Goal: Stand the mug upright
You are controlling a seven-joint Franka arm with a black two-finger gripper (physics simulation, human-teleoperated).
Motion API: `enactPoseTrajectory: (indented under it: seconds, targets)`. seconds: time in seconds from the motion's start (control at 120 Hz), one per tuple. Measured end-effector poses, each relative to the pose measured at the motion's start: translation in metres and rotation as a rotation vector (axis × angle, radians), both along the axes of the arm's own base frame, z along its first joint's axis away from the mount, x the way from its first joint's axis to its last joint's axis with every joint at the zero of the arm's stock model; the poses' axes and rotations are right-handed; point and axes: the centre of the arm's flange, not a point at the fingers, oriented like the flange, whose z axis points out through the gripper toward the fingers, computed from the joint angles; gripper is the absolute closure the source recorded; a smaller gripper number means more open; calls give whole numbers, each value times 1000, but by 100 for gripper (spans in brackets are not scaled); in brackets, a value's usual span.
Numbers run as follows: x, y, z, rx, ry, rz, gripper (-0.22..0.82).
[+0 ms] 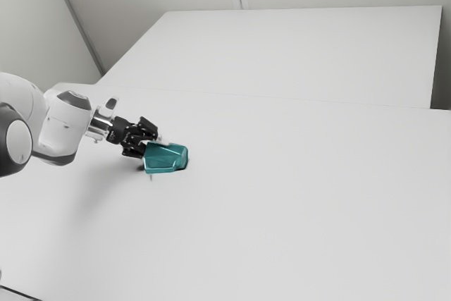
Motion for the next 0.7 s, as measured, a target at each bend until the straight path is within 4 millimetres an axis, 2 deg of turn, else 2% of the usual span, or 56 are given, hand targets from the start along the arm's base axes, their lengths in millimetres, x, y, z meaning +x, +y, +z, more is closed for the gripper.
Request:
enactPoseTrajectory:
  seconds: [0.05,0.225,0.7]
  targets:
    - [0,0,0,1,2,1,50]
    - [0,0,0,2,9,5,63]
    - [9,-5,19,-25,-28,23,74]
